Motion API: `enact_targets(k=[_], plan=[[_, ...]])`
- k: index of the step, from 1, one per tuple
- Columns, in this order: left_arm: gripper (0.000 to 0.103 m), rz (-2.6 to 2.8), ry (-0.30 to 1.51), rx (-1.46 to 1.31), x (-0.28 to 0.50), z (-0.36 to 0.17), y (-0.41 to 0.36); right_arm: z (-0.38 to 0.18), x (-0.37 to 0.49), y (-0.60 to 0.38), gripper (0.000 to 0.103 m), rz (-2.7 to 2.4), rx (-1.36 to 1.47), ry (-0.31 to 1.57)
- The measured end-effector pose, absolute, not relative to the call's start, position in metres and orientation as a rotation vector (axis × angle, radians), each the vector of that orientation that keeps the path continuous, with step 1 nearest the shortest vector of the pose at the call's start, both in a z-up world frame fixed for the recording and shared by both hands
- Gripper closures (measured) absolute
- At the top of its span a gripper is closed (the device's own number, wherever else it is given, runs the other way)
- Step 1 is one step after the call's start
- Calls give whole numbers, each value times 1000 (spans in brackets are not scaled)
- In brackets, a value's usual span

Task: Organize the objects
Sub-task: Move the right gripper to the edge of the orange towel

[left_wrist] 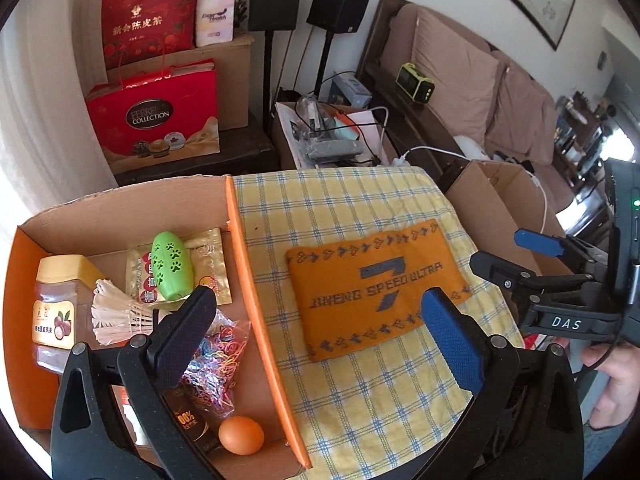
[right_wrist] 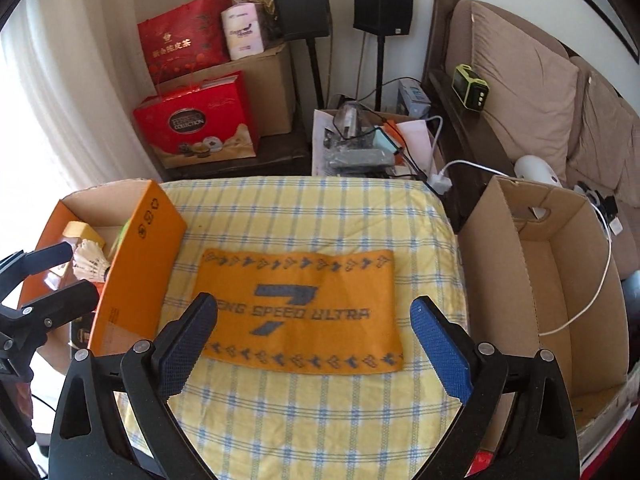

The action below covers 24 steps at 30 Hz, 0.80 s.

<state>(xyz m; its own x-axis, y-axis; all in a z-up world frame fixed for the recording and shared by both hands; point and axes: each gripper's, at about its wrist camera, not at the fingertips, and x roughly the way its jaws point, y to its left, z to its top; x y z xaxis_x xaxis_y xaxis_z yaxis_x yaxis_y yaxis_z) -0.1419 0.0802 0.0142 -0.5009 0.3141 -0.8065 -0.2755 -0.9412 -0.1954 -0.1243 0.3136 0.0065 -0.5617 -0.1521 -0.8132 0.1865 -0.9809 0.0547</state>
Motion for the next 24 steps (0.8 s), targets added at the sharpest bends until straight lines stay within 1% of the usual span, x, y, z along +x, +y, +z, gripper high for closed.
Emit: enact_targets(k=[3, 4, 5, 7, 9, 10, 12, 13, 14, 15, 21, 24], plan=[[1, 2450, -43, -1340, -146, 9, 94, -2, -129, 329, 8, -2628, 1388, 36], [2, 2444, -32, -1341, -147, 8, 98, -5, -130, 335, 8, -2629, 1400, 27], [6, 2443, -11, -1347, -148, 6, 104, -9, -132, 340, 11, -2628, 1411, 19], [8, 2435, 33, -1361, -151, 2, 116, -16, -135, 348, 14, -2625, 1437, 6], [8, 2426, 49, -1378, -154, -3, 125, -24, -138, 356, 22, -2624, 1459, -1], [9, 2421, 55, -1386, -156, -5, 129, -28, -140, 360, 25, -2620, 1472, -7], [10, 2413, 73, -1410, -160, -11, 136, -36, -145, 367, 37, -2610, 1499, -24], [15, 2408, 80, -1422, -162, -14, 139, -41, -147, 371, 39, -2605, 1514, -31], [19, 2399, 84, -1434, -164, -17, 142, -46, -150, 373, 44, -2597, 1528, -41], [19, 2391, 89, -1448, -165, -20, 144, -50, -152, 376, 47, -2589, 1542, -54], [19, 2371, 68, -1482, -171, -32, 148, -71, -165, 384, 57, -2532, 1570, -116], [19, 2361, 53, -1500, -174, -36, 149, -78, -170, 384, 58, -2513, 1571, -127]])
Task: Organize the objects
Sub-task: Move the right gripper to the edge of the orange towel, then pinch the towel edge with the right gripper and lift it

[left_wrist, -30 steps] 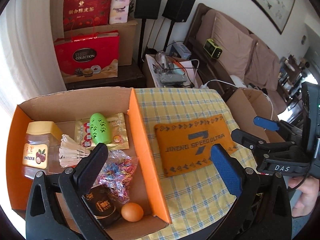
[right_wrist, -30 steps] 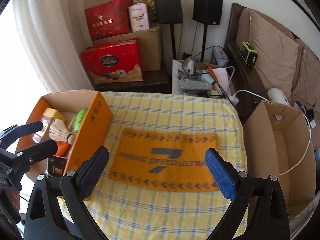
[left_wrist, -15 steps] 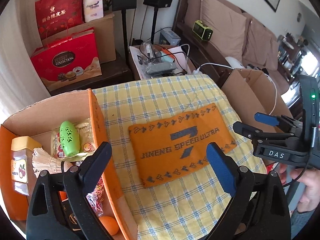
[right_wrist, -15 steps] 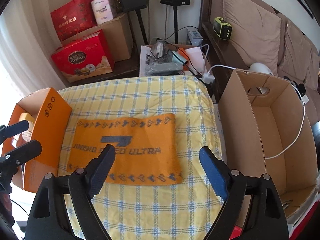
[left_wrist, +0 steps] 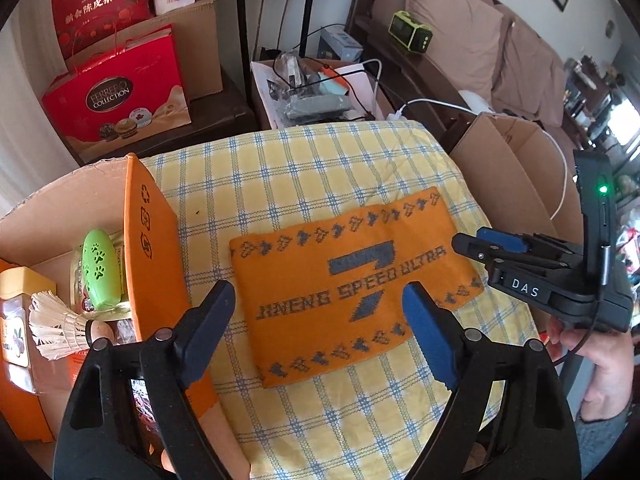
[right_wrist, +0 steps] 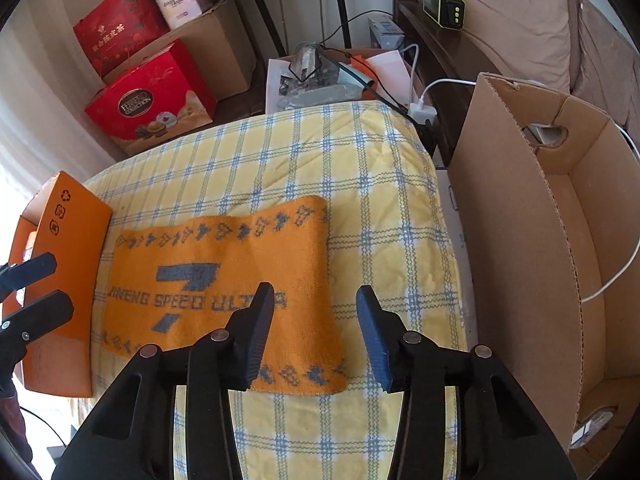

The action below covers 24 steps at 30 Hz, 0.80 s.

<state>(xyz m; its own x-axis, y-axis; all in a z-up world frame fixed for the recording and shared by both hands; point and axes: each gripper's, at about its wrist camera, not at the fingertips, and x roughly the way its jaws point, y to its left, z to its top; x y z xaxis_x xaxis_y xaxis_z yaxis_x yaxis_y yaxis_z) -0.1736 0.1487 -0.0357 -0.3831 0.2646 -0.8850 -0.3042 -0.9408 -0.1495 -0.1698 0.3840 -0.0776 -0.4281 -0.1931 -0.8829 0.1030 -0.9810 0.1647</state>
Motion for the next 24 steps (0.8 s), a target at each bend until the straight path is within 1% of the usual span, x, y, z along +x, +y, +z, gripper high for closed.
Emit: enact_targets(k=[4, 7, 9, 11, 12, 14, 19, 24], plan=[[19, 2355, 62, -1507, -175, -38, 151, -87, -176, 381, 60, -2495, 1591, -114], [19, 2351, 53, -1509, -177, -39, 152, -92, -178, 377, 66, -2480, 1604, -92], [19, 2350, 47, -1513, -177, -40, 151, -96, -180, 375, 79, -2469, 1608, -89], [19, 2348, 45, -1516, -178, -41, 151, -98, -180, 374, 83, -2477, 1606, -84], [19, 2347, 45, -1520, -178, -41, 151, -98, -180, 374, 91, -2484, 1596, -81], [19, 2350, 47, -1531, -180, -43, 152, -93, -178, 375, 94, -2497, 1574, -82], [18, 2342, 33, -1559, -182, -48, 154, -72, -170, 380, 97, -2518, 1519, -82], [15, 2337, 20, -1585, -185, -52, 159, -45, -160, 388, 97, -2595, 1473, -8]])
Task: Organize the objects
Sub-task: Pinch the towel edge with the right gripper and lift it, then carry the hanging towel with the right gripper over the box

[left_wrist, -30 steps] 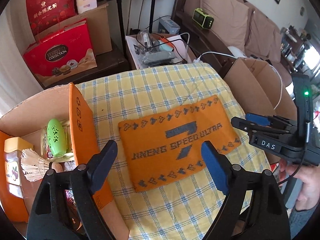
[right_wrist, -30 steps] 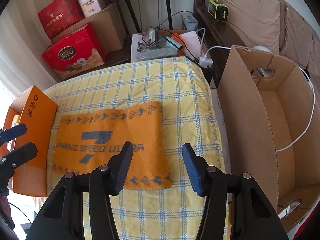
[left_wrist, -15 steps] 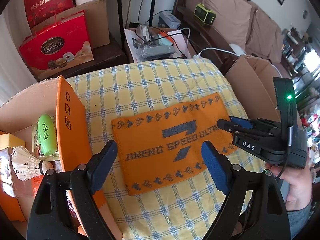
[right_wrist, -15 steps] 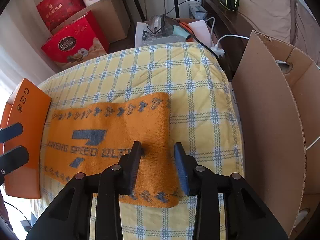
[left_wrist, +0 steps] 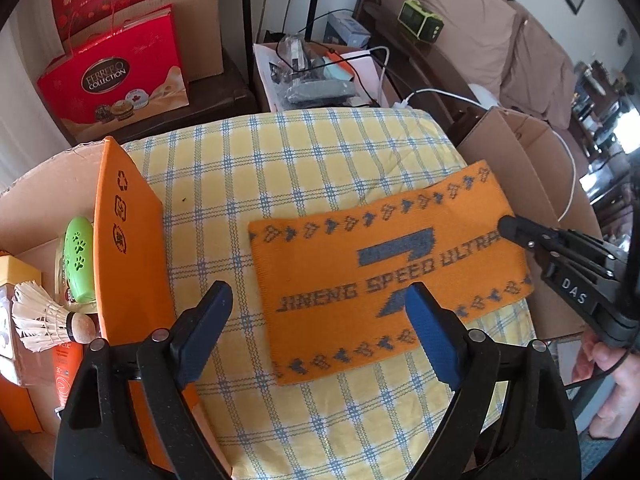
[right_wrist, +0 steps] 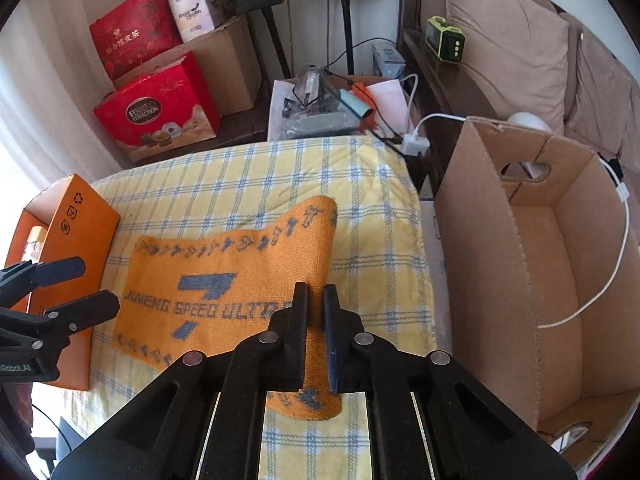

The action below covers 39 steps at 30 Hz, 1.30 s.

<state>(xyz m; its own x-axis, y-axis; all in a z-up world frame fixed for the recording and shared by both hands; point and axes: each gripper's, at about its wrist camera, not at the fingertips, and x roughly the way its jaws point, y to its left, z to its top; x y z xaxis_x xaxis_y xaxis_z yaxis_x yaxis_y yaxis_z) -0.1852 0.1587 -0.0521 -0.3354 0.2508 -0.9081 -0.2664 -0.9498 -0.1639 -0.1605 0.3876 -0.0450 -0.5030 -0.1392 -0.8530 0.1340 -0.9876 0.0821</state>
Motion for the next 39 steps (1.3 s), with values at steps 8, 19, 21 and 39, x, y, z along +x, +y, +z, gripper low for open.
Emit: enact_targets(k=[8, 19, 21, 39], plan=[[15, 2305, 38, -1666, -192, -79, 174, -46, -155, 408, 97, -2636, 1513, -8], [59, 2241, -16, -1700, -194, -107, 170, -56, -151, 405, 97, -2617, 1534, -15], [77, 2238, -26, -1691, -193, -107, 170, -56, -151, 403, 97, -2615, 1532, -11], [95, 2345, -17, -1426, -177, -12, 146, 13, -131, 373, 97, -2648, 1315, 16]])
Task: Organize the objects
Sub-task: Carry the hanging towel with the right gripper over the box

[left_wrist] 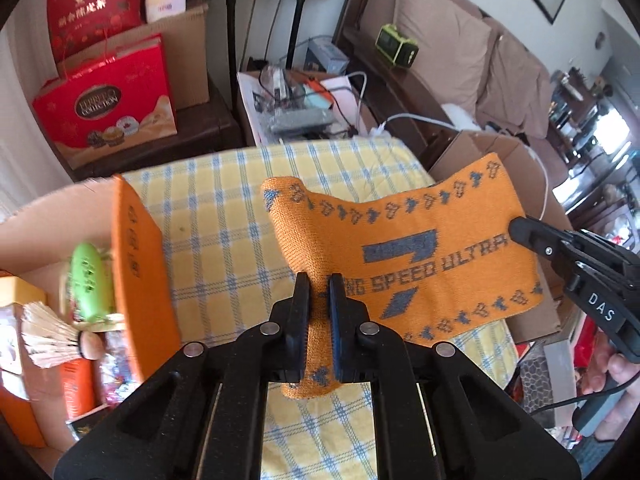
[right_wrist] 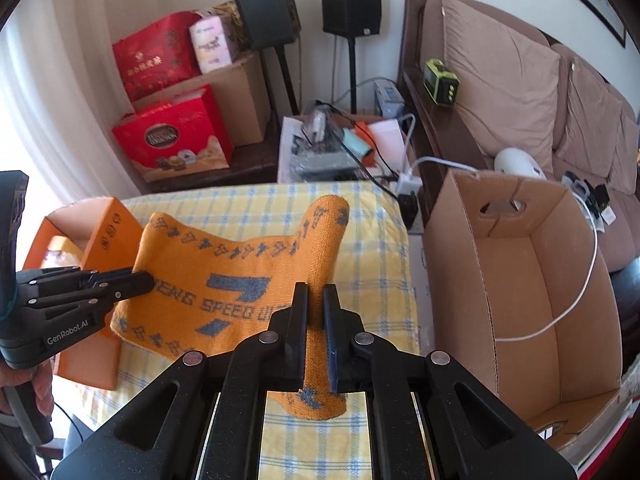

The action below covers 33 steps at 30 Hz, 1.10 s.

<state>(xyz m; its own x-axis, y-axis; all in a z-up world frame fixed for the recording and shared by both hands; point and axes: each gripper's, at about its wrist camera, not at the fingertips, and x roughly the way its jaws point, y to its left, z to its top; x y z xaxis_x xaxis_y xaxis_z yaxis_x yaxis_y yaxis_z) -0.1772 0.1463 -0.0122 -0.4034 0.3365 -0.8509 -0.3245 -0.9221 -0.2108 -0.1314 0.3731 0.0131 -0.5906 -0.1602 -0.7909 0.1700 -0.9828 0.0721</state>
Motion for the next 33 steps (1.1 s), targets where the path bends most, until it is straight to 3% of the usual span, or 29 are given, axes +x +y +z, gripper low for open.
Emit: enact_targets(k=[19, 33], plan=[[95, 2506, -210, -1349, -165, 47, -16, 65, -126, 229, 97, -2447, 1106, 144], [95, 2677, -342, -1433, -168, 32, -146, 43, -144, 115, 97, -2257, 1098, 61]])
